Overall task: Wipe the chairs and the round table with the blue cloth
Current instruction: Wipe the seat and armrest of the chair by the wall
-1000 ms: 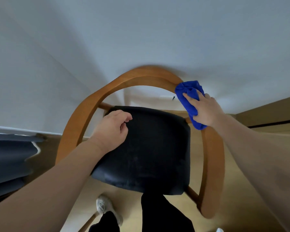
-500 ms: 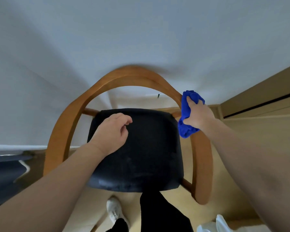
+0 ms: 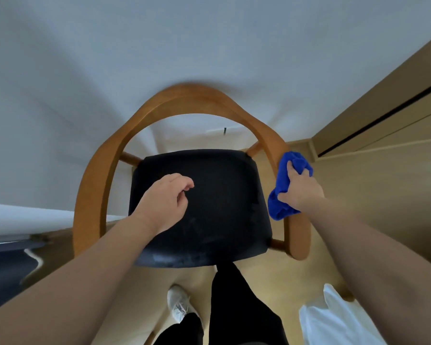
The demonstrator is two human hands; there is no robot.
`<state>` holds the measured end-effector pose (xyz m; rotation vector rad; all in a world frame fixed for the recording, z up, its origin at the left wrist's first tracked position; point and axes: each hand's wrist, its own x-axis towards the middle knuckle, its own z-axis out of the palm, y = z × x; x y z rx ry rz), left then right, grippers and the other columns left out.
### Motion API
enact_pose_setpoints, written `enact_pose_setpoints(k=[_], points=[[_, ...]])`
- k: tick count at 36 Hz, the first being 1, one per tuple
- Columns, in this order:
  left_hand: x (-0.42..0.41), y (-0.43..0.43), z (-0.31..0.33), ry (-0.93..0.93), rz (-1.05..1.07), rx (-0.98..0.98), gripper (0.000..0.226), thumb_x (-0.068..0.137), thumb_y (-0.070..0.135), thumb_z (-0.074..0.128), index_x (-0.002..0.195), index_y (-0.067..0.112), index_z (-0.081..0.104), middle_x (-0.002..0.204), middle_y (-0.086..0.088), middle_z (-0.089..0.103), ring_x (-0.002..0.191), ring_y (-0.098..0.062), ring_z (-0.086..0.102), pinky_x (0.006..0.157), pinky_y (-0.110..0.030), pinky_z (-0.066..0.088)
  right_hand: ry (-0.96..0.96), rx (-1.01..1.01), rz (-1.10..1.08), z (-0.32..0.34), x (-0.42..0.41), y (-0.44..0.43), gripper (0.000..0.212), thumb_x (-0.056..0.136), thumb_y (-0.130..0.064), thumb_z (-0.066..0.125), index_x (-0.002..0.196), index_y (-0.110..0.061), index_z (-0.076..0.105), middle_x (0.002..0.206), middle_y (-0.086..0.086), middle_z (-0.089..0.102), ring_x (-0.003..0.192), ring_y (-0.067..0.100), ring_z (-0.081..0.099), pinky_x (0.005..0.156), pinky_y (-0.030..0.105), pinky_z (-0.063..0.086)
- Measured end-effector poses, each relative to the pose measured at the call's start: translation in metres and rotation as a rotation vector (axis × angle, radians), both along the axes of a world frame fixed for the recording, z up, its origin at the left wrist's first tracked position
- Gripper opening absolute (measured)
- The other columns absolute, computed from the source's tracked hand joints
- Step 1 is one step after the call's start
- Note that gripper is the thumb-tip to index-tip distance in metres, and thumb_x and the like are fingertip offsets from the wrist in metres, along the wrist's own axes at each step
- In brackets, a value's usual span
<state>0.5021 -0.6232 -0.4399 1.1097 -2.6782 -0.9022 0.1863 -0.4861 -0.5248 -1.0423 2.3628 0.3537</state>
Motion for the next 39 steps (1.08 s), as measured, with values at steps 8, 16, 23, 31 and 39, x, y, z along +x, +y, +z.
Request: enact_pose_setpoints(k=[8,16,23,31,39], points=[[0.015,0.022,0.004,0.029,-0.066,-0.028,0.023,0.086,0.003,0.057,0.107,0.012,0.063,0.100,0.001,0.063,0.096,-0.013,0.057,0.089,-0.024,0.047,0.000,0.018,-0.097,-0.001,0.029,0.045,0.102,0.083,-0.046,0.063,0.152,-0.028,-0.009,0.152,0.019,0.020,0.130,0.042,0.037,0.091,0.046,0.050],[0.036,0.045,0.003,0.029,-0.124,-0.052,0.024,0.086,0.003,0.056,0.107,0.012,0.064,0.100,0.002,0.063,0.097,-0.012,0.057,0.088,-0.021,0.044,0.021,-0.008,-0.197,0.003,0.069,0.091,0.105,0.079,-0.043,0.066,0.152,-0.024,-0.008,0.146,0.022,0.027,0.121,0.040,0.044,0.085,0.043,0.050],[0.061,0.051,0.005,0.008,-0.152,-0.063,0.024,0.086,0.002,0.056,0.107,0.012,0.064,0.100,0.000,0.063,0.097,-0.015,0.058,0.088,-0.027,0.048,0.004,0.007,-0.261,0.013,0.096,0.115,0.106,0.080,-0.035,0.068,0.152,-0.023,-0.009,0.143,0.023,0.028,0.114,0.038,0.049,0.067,0.035,0.045],[0.094,0.041,0.017,-0.078,-0.123,-0.045,0.027,0.090,0.007,0.053,0.115,0.014,0.061,0.111,0.002,0.060,0.104,-0.011,0.054,0.092,-0.021,0.043,-0.043,0.020,-0.291,0.039,0.117,0.114,0.088,0.081,-0.028,0.065,0.150,-0.020,0.011,0.125,0.017,0.044,0.092,0.030,0.055,0.067,0.038,0.053],[0.106,-0.014,0.005,-0.227,-0.048,-0.071,0.037,0.093,0.015,0.047,0.130,0.020,0.050,0.128,0.005,0.054,0.117,-0.011,0.050,0.098,-0.024,0.043,-0.130,-0.283,-0.120,0.046,0.134,0.038,0.101,0.087,-0.028,0.060,0.151,-0.025,-0.017,0.155,0.022,0.017,0.108,0.035,0.057,0.081,0.040,0.052]])
